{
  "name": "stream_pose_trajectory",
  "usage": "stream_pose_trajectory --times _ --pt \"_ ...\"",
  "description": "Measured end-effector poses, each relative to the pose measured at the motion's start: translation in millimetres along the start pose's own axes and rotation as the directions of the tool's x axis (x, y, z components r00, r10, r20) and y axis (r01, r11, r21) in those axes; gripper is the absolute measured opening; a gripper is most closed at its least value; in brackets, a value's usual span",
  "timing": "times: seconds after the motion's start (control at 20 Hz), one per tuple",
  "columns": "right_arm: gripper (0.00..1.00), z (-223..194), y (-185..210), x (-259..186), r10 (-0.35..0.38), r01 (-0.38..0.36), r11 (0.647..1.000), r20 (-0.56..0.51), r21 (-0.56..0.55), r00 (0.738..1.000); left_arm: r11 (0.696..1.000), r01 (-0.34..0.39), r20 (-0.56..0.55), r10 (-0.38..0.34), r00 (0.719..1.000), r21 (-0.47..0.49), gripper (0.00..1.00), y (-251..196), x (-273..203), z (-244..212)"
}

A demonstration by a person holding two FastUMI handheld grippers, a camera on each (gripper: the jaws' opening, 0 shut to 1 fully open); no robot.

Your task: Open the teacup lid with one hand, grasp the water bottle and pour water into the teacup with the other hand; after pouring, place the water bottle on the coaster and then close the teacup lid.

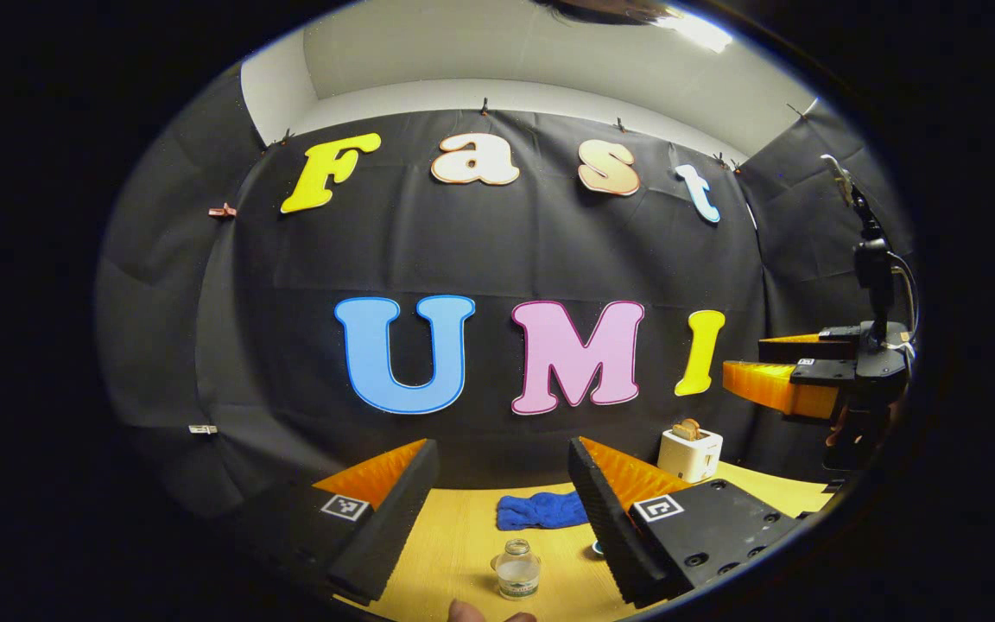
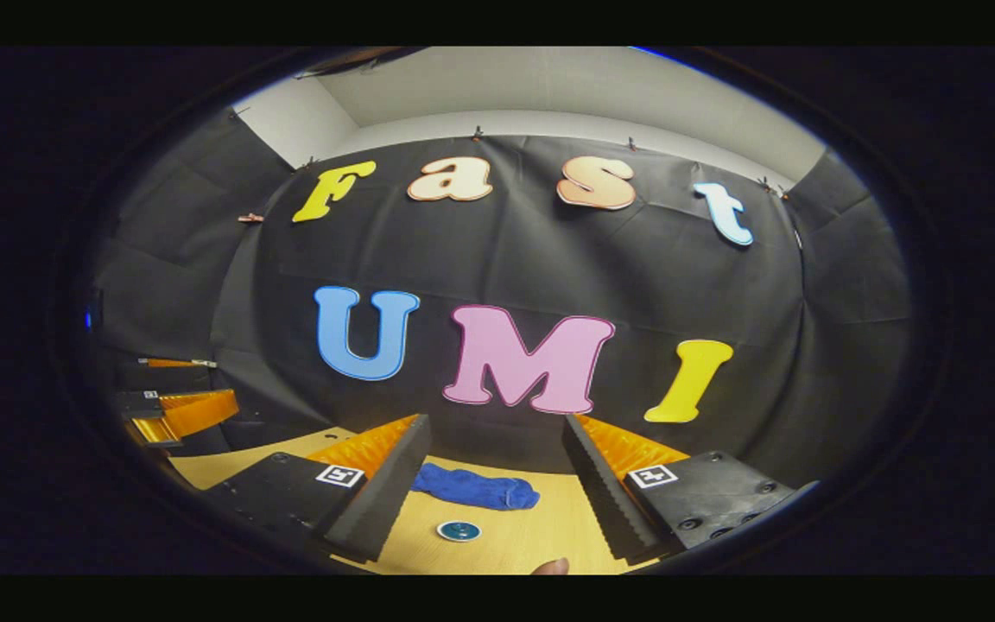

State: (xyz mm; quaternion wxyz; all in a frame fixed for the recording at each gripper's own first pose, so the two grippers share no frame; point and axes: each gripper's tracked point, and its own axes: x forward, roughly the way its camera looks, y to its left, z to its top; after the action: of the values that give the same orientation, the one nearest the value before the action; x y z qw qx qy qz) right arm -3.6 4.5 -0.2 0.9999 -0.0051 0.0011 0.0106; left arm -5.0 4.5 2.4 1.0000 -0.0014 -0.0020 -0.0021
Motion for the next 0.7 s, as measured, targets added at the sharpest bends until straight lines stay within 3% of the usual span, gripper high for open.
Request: stream_pose_trajectory --times 0.15,0.3,0.7 --pt "0.95 -27.8 6.8 8.2 0.027 -0.027 1.0 -0.034 -0.001 0.999 1.0 0.001 -0.004 -0.001 1.0 0.0 0.95 -0.3 4.4 -11.4" --pt "0.95 -85.7 12.3 26.5 0.052 -0.05 0.998 -0.106 0.025 0.993 1.0 0.003 -0.02 -0.003 1.0 0.0 0.95 -0.4 14.1 -36.8" --pt "0.92 -294.5 35.1 88.2 0.129 -0.112 0.991 -0.269 0.075 0.955 0.999 -0.019 -0.069 0.021 0.997 0.036 0.95 1.3 35.5 -161.2"
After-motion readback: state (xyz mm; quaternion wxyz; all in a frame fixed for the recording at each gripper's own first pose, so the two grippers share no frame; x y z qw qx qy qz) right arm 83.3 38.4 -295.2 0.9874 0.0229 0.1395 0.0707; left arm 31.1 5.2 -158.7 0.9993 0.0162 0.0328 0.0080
